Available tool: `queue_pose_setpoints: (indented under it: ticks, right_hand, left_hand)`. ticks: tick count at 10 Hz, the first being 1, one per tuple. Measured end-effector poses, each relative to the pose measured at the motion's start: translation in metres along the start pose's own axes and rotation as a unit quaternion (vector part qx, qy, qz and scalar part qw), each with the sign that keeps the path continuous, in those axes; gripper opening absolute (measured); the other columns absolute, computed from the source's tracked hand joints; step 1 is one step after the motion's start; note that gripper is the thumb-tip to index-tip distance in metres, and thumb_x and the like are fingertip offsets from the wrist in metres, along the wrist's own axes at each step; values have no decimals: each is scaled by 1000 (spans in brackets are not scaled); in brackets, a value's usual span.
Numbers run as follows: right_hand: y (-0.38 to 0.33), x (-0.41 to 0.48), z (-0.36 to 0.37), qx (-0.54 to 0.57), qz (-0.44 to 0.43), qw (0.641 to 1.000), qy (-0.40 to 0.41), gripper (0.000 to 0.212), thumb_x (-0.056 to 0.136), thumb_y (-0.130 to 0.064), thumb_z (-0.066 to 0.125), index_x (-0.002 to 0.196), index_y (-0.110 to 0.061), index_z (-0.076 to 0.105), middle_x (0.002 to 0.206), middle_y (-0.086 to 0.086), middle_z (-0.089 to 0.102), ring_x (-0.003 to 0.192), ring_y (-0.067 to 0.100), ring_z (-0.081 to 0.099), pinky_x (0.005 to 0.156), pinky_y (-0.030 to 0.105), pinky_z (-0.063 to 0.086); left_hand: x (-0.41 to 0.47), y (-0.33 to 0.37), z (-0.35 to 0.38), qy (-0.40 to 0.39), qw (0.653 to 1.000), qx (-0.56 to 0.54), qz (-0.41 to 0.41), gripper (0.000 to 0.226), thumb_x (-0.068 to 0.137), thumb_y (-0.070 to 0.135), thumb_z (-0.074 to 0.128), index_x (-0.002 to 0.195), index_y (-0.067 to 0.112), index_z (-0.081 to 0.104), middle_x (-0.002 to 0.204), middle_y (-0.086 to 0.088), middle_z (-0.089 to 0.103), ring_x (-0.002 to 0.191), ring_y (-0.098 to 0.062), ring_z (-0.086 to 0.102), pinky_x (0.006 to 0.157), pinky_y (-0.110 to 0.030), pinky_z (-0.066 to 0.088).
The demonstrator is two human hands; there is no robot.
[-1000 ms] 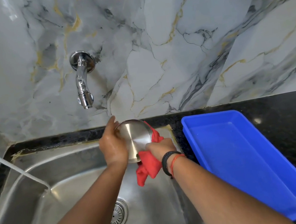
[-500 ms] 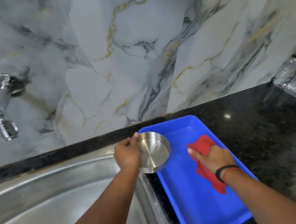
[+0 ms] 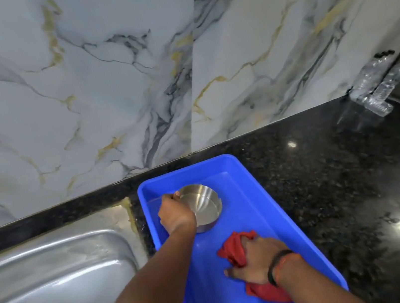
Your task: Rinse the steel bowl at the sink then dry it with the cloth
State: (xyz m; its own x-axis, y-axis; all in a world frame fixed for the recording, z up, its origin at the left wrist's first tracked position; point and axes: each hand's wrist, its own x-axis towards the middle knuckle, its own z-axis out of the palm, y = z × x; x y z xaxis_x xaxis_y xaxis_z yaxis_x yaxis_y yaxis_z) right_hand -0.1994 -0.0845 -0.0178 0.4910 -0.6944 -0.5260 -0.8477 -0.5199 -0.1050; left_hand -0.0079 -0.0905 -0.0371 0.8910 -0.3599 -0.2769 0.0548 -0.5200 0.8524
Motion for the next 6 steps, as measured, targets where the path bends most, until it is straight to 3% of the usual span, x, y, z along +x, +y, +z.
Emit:
queue_pose_setpoints:
  ticks: [2, 3, 4, 5, 6]
  right_hand:
    - [-9, 6, -11, -32, -40, 995, -84, 88, 61, -82, 55, 135, -37, 38, 138, 3, 48, 128, 27, 45, 100, 38, 39]
    - [-13, 8, -15, -39, -42, 995, -77, 88, 60, -84, 54, 133, -38, 40, 138, 1, 49, 128, 26, 46, 98, 39, 40]
    - [-12, 8, -19, -45, -43, 997, -53, 78, 60, -88, 45, 126, -46, 44, 135, -4, 53, 126, 22, 48, 88, 36, 37]
    - [-18, 12, -28, -98, -33, 995, 11, 86, 60, -95, 24, 113, -37, 60, 122, -2, 65, 116, 25, 58, 74, 37, 34]
    - [-26, 14, -48, -144, -21, 985, 95, 97, 61, -95, 14, 95, -24, 69, 107, 1, 71, 104, 26, 63, 65, 36, 32]
  left_hand:
    - [11, -6, 20, 44, 999, 13, 21, 31, 103, 27, 43, 106, 2, 62, 100, -35, 64, 99, -46, 55, 76, -43, 42]
    - [12, -7, 22, 29, 999, 22, 18, 30, 103, 26, 43, 109, 5, 63, 105, -33, 64, 99, -43, 55, 78, -40, 43]
    - [9, 0, 18, 7, 994, 60, 88, 29, 100, 22, 49, 121, 6, 61, 120, -24, 66, 113, -42, 51, 93, -45, 43]
    - [7, 7, 6, -28, 976, 86, 196, 40, 95, 22, 59, 129, 2, 55, 136, -20, 57, 125, -40, 47, 106, -46, 38]
    - [5, 20, -8, -53, 955, 107, 272, 47, 92, 26, 64, 132, 2, 54, 143, -21, 50, 130, -38, 43, 109, -44, 36]
